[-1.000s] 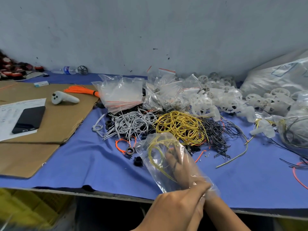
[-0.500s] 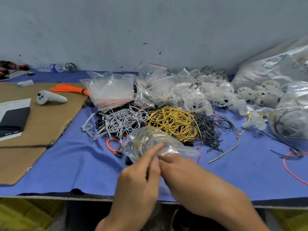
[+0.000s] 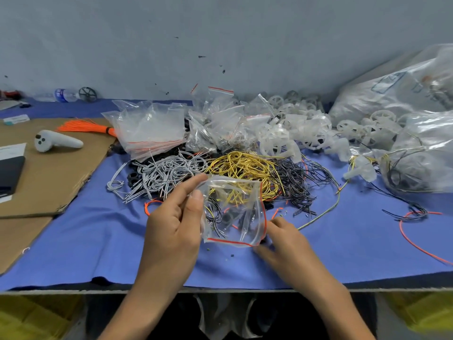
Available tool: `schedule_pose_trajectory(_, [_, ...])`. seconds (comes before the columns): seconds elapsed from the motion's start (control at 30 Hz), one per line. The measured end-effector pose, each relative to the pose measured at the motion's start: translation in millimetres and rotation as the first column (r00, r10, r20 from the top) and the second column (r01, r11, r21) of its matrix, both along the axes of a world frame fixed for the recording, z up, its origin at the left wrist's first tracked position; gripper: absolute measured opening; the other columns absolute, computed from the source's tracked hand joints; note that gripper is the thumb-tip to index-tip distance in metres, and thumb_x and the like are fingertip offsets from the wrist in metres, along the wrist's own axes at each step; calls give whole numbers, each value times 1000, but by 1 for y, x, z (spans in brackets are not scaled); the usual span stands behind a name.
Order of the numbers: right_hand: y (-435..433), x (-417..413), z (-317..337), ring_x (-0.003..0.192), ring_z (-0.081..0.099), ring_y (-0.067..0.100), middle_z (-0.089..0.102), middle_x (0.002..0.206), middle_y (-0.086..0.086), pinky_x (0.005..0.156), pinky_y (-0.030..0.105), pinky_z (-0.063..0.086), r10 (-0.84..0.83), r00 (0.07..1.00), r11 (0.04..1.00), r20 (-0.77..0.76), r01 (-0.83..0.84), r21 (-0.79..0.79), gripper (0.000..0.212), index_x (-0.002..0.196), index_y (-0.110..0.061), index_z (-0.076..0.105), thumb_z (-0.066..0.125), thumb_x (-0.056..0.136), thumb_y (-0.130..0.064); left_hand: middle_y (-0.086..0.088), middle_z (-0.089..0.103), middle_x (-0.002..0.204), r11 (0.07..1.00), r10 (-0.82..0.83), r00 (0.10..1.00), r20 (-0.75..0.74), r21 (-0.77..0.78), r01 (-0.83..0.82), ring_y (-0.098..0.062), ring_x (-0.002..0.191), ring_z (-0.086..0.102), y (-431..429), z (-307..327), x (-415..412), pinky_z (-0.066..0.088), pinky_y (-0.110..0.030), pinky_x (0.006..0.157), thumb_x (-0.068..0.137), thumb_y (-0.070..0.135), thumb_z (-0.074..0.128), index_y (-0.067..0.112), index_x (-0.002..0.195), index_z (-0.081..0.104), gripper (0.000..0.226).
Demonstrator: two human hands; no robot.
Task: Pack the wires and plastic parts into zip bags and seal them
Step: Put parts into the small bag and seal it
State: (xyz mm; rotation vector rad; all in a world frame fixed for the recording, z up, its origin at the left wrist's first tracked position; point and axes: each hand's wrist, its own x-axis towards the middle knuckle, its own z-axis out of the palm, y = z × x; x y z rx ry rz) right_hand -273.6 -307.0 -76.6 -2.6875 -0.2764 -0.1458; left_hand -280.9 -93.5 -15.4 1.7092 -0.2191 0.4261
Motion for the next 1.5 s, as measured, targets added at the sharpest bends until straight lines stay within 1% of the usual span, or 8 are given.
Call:
schedule_pose_trajectory(0.1, [-4,1,4,98,51,21,47,94,-9,72,28,32,-45,999,999,22,45,2,12,100,-23,63,58,97,-34,2,40,53,1000,3,1000,-16,18,-3,-16,50,35,1,1,-2,29,-31,46,95,45,49,49,119,65,29])
schedule_pose_trajectory(0.23, [-11,-21,50,81,60,4,60,97,-12,70,14,43,-291,895,867,338,98,488,11,91,-42,60,64,94,-32,0,40,53,1000,5,1000,-30,30,-4,-17,50,36,0,2,-3,31,-36,46,95,46,48,51,119,64,29])
schedule_pose_trajectory(0.33, [0,-49,86,79,61,7,64,94,-11,69,9,41,-338,793,749,507,-100,655,7,98,-45,62,58,95,-39,3,42,53,1000,-12,999,-33,9,12,-13,50,37,-3,3,-2,32,-28,47,94,44,49,50,117,64,28])
schedule_pose_trajectory(0.53, [31,-49,92,78,54,4,59,99,-16,69,24,45,41,925,983,378,-106,153,21,114,-39,65,62,94,-39,6,41,52,999,-47,998,-39,16,48,-10,47,34,-10,5,0,30,-22,45,95,44,48,43,122,65,32])
schedule_pose_trajectory(0.77, [-13,-5,95,67,59,5,65,84,-20,60,7,38,-187,879,908,439,-16,418,10,97,-33,67,66,90,-25,2,36,53,994,-59,997,-44,-89,55,-11,46,30,-7,9,5,28,-24,45,93,42,51,42,119,68,31])
schedule_pose_trajectory(1.07, [-103,212,68,111,59,30,58,129,13,94,40,48,-381,922,922,66,374,99,38,129,-13,57,59,93,-26,-2,42,46,987,-59,997,-56,-151,50,-9,41,36,-11,15,10,31,-14,43,86,48,57,52,112,70,30])
schedule_pose_trajectory(1.27, [-103,290,59,87,66,33,64,113,17,80,46,57,-406,913,914,-41,405,-42,54,144,-20,35,57,94,-21,-1,36,40,992,33,990,-135,-119,-49,-3,34,27,-18,18,13,22,-5,39,75,47,63,51,102,75,30])
schedule_pose_trajectory(1.5, [-101,299,61,67,63,23,61,93,5,56,28,48,-349,937,925,-3,344,-159,18,115,-20,48,52,97,-21,-1,33,42,989,-33,987,-154,-148,10,-7,36,26,-17,18,20,22,-8,41,75,56,66,54,107,72,33])
